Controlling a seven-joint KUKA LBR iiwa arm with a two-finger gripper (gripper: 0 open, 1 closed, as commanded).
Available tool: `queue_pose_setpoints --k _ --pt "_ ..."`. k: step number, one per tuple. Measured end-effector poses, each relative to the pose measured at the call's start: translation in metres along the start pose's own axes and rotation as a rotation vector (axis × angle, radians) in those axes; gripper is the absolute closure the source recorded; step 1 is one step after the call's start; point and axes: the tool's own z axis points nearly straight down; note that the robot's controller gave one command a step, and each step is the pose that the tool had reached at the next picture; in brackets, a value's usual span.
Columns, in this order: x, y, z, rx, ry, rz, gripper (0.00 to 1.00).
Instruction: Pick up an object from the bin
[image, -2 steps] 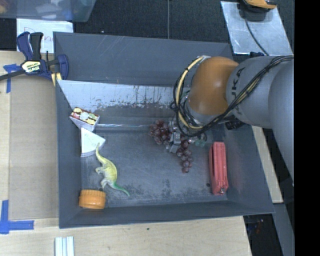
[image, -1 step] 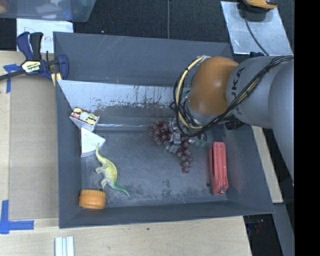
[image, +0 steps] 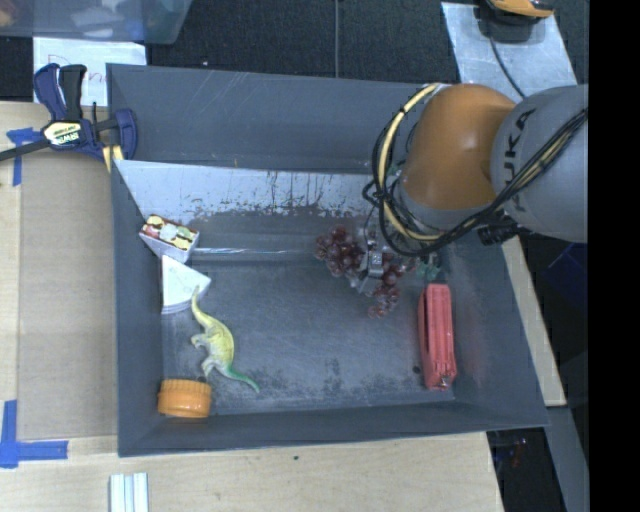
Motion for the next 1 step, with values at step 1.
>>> queue_pose_setpoints --k 1 --pt "0.0001 -0.0101 -0.0594 0.000 0.000 0.054 1.00"
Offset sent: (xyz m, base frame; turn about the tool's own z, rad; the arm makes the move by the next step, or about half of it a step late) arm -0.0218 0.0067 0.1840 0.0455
